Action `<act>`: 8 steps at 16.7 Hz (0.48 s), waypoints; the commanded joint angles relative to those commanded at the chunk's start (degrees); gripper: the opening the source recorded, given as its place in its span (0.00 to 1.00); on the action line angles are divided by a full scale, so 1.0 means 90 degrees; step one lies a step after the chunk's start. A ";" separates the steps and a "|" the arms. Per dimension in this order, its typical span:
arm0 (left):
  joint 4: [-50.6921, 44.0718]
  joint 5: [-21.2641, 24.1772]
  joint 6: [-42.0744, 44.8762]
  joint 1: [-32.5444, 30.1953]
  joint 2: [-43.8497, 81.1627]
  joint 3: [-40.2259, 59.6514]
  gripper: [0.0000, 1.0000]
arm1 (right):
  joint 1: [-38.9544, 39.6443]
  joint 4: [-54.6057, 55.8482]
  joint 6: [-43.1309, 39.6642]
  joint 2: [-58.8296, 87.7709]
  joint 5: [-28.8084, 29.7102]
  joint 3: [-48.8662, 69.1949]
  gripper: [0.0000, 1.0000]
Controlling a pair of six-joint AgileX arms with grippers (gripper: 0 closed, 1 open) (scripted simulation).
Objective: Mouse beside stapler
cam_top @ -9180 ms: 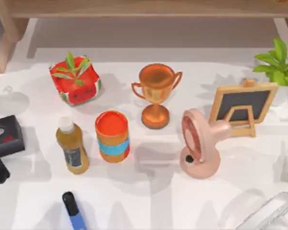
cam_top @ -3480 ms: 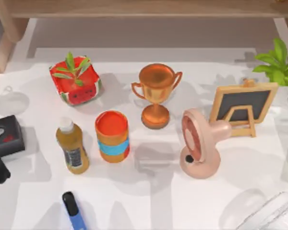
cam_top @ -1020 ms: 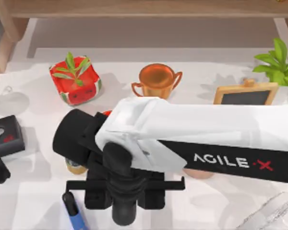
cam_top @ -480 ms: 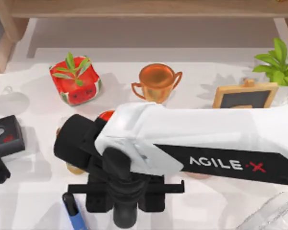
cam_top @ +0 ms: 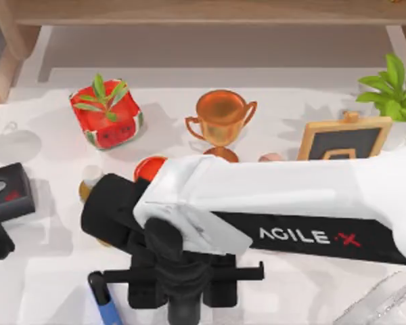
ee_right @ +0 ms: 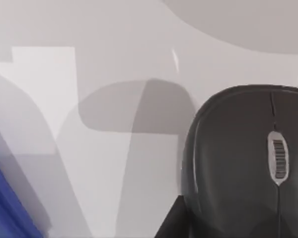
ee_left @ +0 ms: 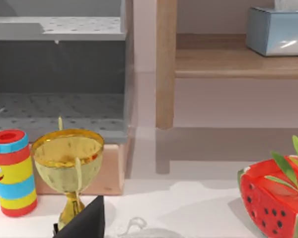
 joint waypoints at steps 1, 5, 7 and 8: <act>0.0000 0.0000 0.0000 0.0000 0.0000 0.0000 1.00 | 0.0000 0.0000 0.0000 0.0000 0.0000 0.0000 0.15; 0.0000 0.0000 0.0000 0.0000 0.0000 0.0000 1.00 | 0.0000 0.0000 0.0000 0.0000 0.0000 0.0000 0.45; 0.0000 0.0000 0.0000 0.0000 0.0000 0.0000 1.00 | 0.0000 0.0000 0.0000 0.0000 0.0000 0.0000 0.60; 0.0000 0.0000 0.0000 0.0000 0.0000 0.0000 1.00 | 0.0000 0.0000 0.0000 0.0000 0.0000 0.0000 0.68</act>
